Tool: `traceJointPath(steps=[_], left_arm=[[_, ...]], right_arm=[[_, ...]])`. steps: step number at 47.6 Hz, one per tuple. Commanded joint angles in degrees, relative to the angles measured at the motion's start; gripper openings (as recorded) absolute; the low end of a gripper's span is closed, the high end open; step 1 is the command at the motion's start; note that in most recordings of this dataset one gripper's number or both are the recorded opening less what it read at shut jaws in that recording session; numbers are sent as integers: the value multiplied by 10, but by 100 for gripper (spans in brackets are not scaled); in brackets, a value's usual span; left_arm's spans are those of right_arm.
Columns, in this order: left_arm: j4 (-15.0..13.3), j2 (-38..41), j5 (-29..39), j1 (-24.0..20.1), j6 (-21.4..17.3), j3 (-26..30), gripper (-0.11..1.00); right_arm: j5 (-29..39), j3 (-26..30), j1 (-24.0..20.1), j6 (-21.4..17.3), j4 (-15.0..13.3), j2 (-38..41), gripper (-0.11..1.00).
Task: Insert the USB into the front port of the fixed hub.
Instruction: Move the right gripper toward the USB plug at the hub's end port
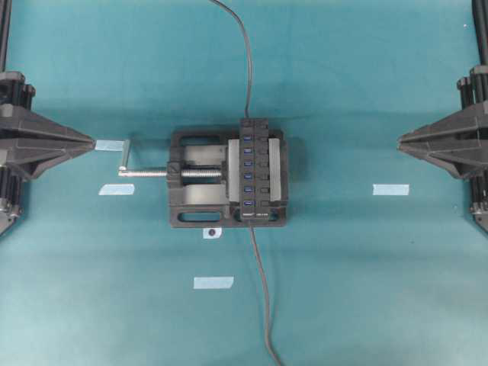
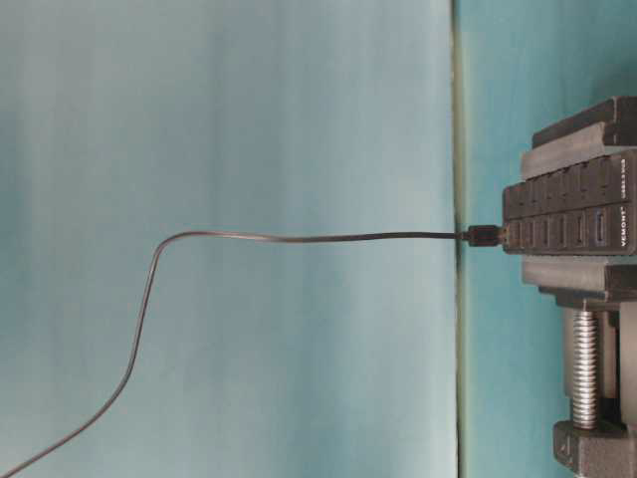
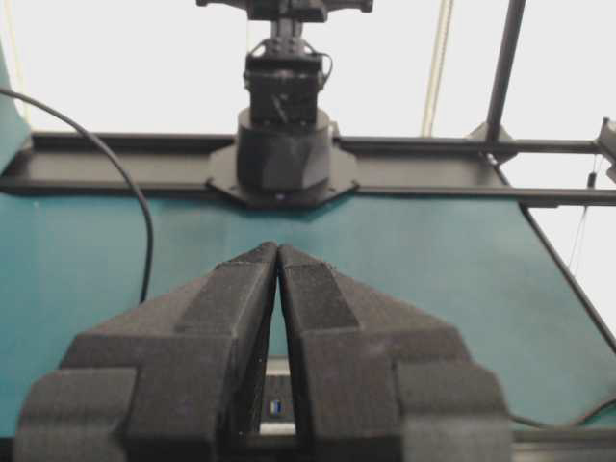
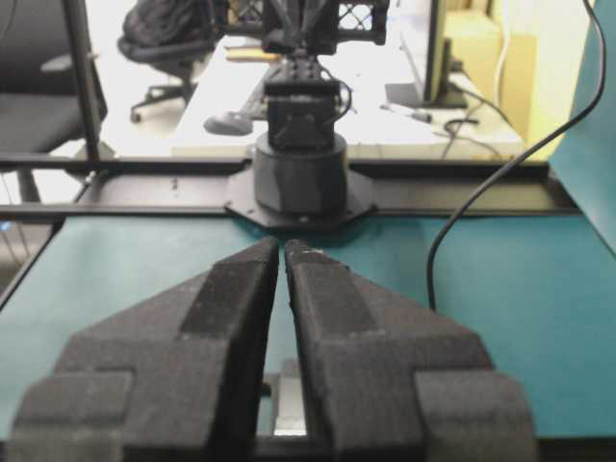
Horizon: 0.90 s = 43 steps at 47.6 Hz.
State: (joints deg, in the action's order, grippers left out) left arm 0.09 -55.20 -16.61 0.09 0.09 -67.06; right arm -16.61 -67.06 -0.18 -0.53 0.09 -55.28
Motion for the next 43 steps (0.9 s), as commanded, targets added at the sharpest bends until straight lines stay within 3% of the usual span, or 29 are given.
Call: traceJointPath(steps=[1,4,8,13,23,32,43], left_arm=[[8,-8,-5,24,7,-7,13],[8,-16,-5,30,14,-11,8],[8,-23,-4,31,20,-11,0],[8,-23,13,30,22,-9,0],[8,-7,68,30,23,0,0],[8,27,108,30,23,11,0],[8,55,160,30,21,30,0]], right_arm=[[-4,-5,6,-2,3,6,16],[-4,-19,6,-10,25,5,17],[-4,-31,7,-34,40,4,4],[-2,-36,16,-55,40,6,-3],[54,-21,53,-56,40,10,-4],[163,18,94,-54,18,27,-4],[228,51,124,-52,-1,66,-4]])
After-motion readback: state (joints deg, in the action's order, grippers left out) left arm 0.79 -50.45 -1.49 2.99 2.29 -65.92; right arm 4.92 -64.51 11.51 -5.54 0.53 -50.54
